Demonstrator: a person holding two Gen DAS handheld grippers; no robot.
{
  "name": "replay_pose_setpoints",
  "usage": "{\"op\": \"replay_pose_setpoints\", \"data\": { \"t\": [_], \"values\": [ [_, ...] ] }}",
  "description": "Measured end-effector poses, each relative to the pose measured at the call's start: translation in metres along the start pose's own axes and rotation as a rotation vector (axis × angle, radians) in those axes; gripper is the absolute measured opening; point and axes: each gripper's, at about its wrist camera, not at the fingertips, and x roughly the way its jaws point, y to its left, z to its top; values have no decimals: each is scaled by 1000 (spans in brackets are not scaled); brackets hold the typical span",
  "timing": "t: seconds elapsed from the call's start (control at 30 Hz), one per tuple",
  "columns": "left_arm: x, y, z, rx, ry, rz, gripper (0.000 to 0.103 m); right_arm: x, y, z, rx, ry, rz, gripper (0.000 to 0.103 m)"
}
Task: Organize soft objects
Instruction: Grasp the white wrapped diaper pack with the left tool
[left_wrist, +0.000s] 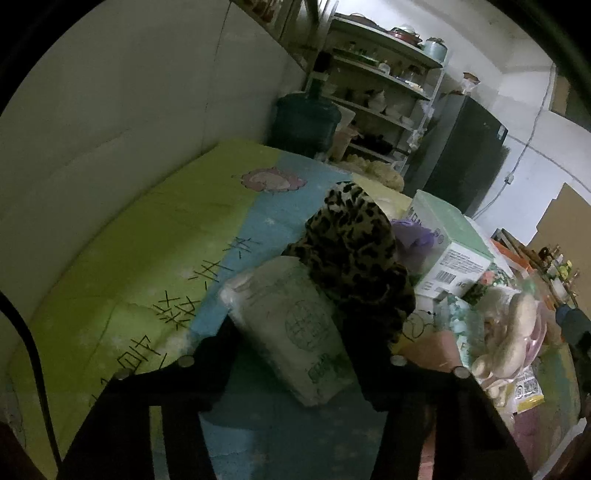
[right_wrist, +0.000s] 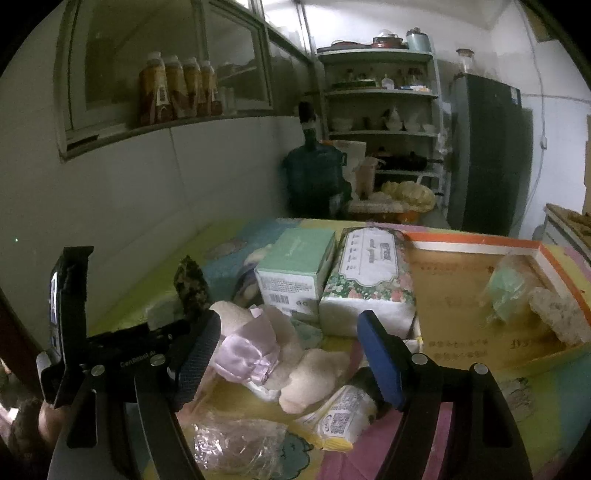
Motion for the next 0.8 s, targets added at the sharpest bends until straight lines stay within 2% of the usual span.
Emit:
{"op": "replay_pose_setpoints", "data": {
  "t": [0.07, 0.17, 0.47, 0.8],
  "values": [
    [-2, 2, 0, -1, -10, -9, 42, 1, 3, -1, 3, 5, -1, 78],
    [-6, 2, -3, 9, -25, -18, 37, 0, 7, -2, 6, -1, -10, 78],
    [-19, -12, 4, 91, -71, -20, 35, -3, 4, 0, 85, -32, -42, 78],
    [-35, -16, 9, 88, -118, -6, 34, -1, 14, 1, 35, -9, -13, 78]
  ]
}}
